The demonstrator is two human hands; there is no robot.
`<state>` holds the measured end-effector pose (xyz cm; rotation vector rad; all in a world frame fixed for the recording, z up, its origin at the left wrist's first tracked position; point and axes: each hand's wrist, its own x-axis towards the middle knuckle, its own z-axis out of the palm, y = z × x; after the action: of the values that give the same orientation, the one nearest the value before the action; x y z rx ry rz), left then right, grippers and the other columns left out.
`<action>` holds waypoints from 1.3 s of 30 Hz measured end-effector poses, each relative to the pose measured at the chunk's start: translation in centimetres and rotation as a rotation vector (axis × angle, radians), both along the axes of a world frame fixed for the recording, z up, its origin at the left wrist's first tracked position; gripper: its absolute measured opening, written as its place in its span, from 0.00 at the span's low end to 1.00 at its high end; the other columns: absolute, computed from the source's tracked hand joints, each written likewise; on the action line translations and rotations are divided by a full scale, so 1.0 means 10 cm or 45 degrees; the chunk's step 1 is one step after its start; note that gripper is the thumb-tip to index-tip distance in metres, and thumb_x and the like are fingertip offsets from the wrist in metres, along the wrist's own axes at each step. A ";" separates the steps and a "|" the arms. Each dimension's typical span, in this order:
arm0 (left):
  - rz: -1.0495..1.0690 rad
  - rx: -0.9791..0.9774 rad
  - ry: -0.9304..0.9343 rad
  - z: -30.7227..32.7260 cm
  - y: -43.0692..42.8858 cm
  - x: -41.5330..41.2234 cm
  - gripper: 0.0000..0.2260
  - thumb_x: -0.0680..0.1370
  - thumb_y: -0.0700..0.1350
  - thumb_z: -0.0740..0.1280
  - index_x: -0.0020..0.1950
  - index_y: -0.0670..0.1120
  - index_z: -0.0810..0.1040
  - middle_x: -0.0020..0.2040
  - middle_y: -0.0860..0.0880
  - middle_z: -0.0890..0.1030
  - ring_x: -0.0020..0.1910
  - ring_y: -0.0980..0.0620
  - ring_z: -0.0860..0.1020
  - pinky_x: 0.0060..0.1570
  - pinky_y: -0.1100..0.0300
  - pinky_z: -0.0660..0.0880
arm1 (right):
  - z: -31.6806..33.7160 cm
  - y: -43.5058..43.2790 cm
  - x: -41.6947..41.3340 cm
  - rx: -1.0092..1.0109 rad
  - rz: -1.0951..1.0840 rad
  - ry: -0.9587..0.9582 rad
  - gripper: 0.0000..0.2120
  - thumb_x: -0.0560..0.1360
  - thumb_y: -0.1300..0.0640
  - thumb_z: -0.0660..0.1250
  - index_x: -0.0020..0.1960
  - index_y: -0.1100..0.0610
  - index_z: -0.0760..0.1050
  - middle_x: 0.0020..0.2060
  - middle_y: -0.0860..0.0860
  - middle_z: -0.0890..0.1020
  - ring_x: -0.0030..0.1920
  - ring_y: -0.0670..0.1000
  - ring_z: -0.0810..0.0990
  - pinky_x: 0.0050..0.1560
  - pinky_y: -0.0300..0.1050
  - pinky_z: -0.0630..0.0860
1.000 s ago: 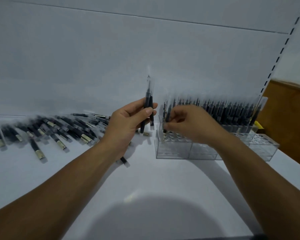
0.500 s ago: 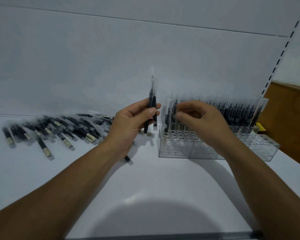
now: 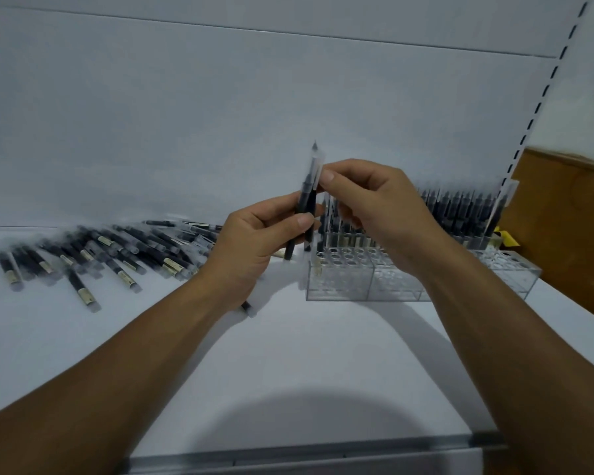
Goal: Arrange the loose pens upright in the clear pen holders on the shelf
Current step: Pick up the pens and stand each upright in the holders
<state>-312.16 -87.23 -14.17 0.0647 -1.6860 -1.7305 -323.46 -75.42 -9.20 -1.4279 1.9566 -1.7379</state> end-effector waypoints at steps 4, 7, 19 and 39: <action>-0.016 -0.023 -0.019 -0.04 0.01 -0.02 0.15 0.71 0.40 0.69 0.57 0.45 0.81 0.51 0.47 0.85 0.51 0.50 0.83 0.50 0.61 0.78 | -0.03 0.06 -0.04 0.054 0.087 -0.012 0.03 0.77 0.55 0.69 0.48 0.51 0.81 0.33 0.42 0.80 0.33 0.43 0.75 0.35 0.34 0.71; -0.015 -0.029 -0.011 -0.06 0.04 -0.06 0.15 0.71 0.41 0.69 0.57 0.45 0.81 0.52 0.47 0.85 0.53 0.48 0.82 0.54 0.56 0.79 | -0.03 0.12 -0.07 -0.027 0.069 -0.040 0.01 0.76 0.57 0.70 0.47 0.54 0.80 0.35 0.46 0.81 0.34 0.43 0.77 0.35 0.33 0.72; 0.251 -0.003 0.050 -0.03 0.03 -0.07 0.12 0.73 0.38 0.71 0.55 0.47 0.82 0.45 0.53 0.85 0.48 0.57 0.82 0.52 0.66 0.77 | -0.18 0.04 -0.29 -0.085 -0.191 0.063 0.02 0.76 0.57 0.70 0.46 0.53 0.77 0.43 0.56 0.84 0.38 0.48 0.82 0.38 0.37 0.78; 0.177 -0.058 0.024 -0.06 0.08 -0.11 0.10 0.73 0.35 0.69 0.51 0.46 0.81 0.38 0.54 0.85 0.39 0.59 0.82 0.42 0.68 0.76 | -0.38 -0.04 -0.43 0.226 -0.234 0.217 0.06 0.73 0.54 0.74 0.48 0.52 0.78 0.37 0.46 0.83 0.37 0.46 0.80 0.46 0.47 0.81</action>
<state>-313.30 -86.39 -14.79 0.1408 -1.6664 -1.5847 -327.72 -75.81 -13.00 -1.4150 2.3327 -1.5056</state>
